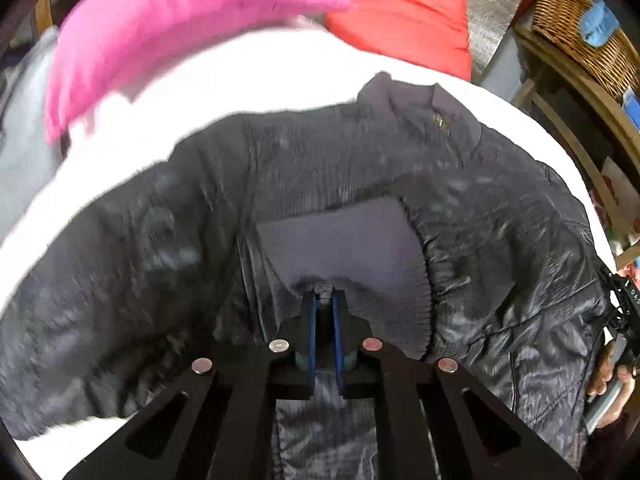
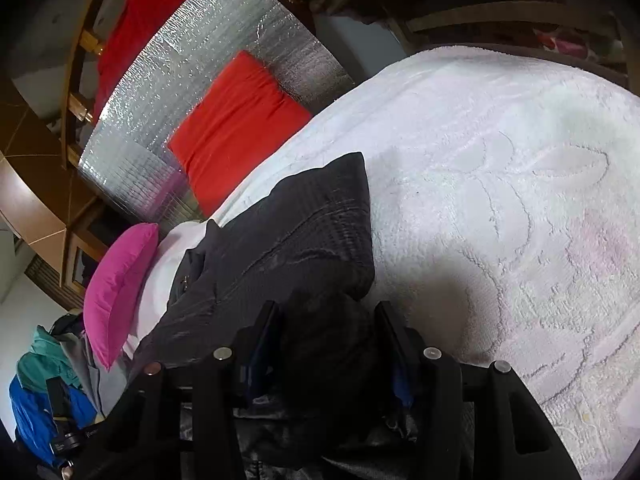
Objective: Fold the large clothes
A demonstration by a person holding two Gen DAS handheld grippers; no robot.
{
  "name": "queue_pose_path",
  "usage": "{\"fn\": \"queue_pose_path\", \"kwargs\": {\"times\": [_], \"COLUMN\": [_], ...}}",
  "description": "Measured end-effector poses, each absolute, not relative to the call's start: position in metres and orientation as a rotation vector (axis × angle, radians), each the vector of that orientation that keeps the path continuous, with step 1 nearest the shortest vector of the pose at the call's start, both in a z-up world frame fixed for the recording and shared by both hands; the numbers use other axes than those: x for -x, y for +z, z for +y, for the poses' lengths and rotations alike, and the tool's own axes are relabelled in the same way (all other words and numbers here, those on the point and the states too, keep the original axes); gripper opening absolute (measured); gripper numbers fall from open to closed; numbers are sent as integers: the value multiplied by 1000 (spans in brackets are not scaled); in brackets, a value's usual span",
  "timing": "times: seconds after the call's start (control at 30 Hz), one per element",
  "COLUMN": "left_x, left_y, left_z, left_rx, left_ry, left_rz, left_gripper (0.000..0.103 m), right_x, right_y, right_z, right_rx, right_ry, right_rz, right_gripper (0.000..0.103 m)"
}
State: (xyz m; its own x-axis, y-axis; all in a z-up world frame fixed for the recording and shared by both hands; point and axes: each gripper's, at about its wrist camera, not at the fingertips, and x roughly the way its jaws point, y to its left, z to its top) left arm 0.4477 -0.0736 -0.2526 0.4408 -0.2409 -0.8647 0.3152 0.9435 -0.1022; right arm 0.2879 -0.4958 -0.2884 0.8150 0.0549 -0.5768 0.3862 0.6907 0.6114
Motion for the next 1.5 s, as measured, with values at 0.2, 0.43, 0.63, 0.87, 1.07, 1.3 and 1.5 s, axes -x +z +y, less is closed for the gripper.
{"fn": "queue_pose_path", "kwargs": {"times": [0.2, 0.43, 0.63, 0.87, 1.07, 1.3, 1.5], "left_x": [-470, -468, -461, -419, -346, -302, -278], "left_y": [-223, -235, -255, -225, -184, -205, -238], "left_z": [-72, -65, -68, -46, 61, 248, 346], "left_rx": [-191, -326, -369, -298, -72, 257, 547], "left_ry": [-253, -174, -146, -217, -173, 158, 269], "left_rz": [988, 1005, 1051, 983, 816, 859, 890], "left_gripper": [7, 7, 7, 20, 74, 74, 74], "right_x": [-282, -264, -287, -312, -256, -215, -225], "right_y": [-287, -261, -235, -249, -210, -236, -268], "right_z": [-500, -502, -470, -449, -414, -356, -332], "right_rx": [-836, -801, -641, -555, -492, -565, -571], "right_ry": [-190, -245, -224, -281, -197, -34, -8], "right_rz": [564, 432, 551, 787, 630, 623, 670], "right_gripper": [71, 68, 42, 42, 74, 74, 72]}}
